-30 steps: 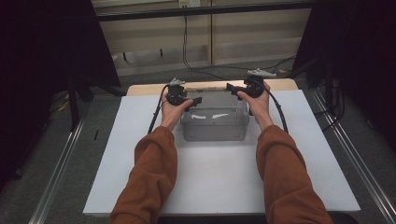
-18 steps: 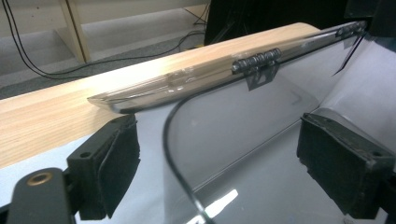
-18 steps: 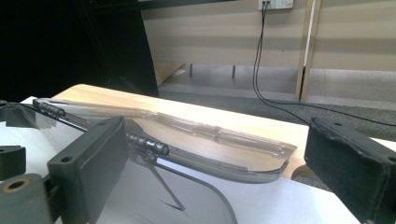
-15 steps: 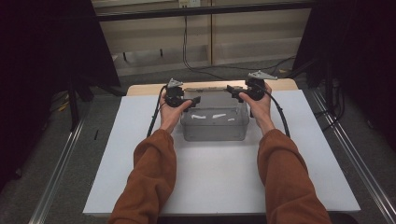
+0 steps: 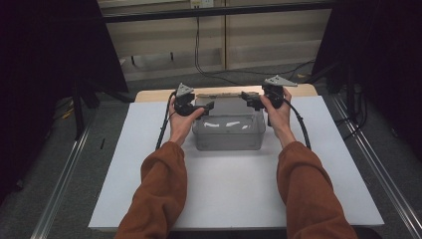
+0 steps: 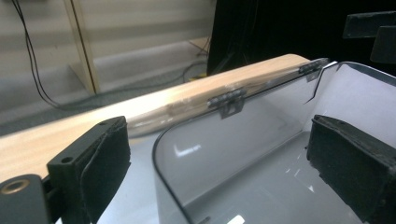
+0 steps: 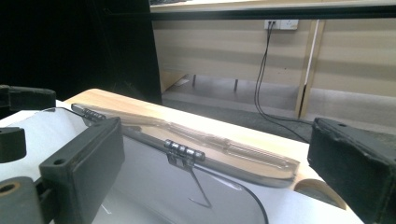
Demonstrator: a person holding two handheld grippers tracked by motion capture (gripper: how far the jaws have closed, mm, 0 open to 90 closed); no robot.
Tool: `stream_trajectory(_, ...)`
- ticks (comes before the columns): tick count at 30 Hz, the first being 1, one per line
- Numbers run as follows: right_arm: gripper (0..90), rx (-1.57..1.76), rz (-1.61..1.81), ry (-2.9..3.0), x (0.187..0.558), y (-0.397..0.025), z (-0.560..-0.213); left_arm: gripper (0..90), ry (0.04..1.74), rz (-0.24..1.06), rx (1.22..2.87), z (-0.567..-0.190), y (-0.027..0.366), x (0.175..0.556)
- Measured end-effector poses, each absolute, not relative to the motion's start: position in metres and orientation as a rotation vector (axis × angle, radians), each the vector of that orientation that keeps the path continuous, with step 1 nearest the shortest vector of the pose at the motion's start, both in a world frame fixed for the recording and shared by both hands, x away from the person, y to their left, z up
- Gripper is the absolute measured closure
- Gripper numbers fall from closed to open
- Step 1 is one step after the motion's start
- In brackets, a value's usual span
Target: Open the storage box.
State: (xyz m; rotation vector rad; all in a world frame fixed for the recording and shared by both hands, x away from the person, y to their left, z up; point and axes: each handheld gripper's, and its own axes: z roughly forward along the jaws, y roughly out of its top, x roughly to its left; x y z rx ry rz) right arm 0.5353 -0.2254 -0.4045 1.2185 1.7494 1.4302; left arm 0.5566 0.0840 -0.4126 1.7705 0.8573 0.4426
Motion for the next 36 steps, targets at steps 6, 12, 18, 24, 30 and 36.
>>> stream_trajectory(6, 3.9, 1.203, 1.416, 1.743, 0.526, -0.231, -0.403, 4.9, 0.828, 0.448, 1.757, -0.411, 0.084, 0.551)
stream_trajectory(12, 3.3, 1.194, 1.412, 1.72, 0.52, -0.235, -0.4, 4.0, 0.819, 0.457, 1.737, -0.411, 0.086, 0.541)
stream_trajectory(18, 3.2, 1.185, 1.416, 1.702, 0.51, -0.236, -0.399, 4.2, 0.791, 0.488, 1.723, -0.407, 0.096, 0.532)
stream_trajectory(24, 3.0, 1.171, 1.411, 1.707, 0.497, -0.235, -0.4, 5.1, 0.755, 0.504, 1.713, -0.402, 0.098, 0.519)
stream_trajectory(30, 2.9, 1.18, 1.424, 1.686, 0.486, -0.239, -0.397, 5.1, 0.754, 0.511, 1.691, -0.397, 0.102, 0.506)
stream_trajectory(36, 2.6, 1.152, 1.417, 1.689, 0.472, -0.242, -0.394, 5.1, 0.738, 0.557, 1.699, -0.394, 0.11, 0.495)
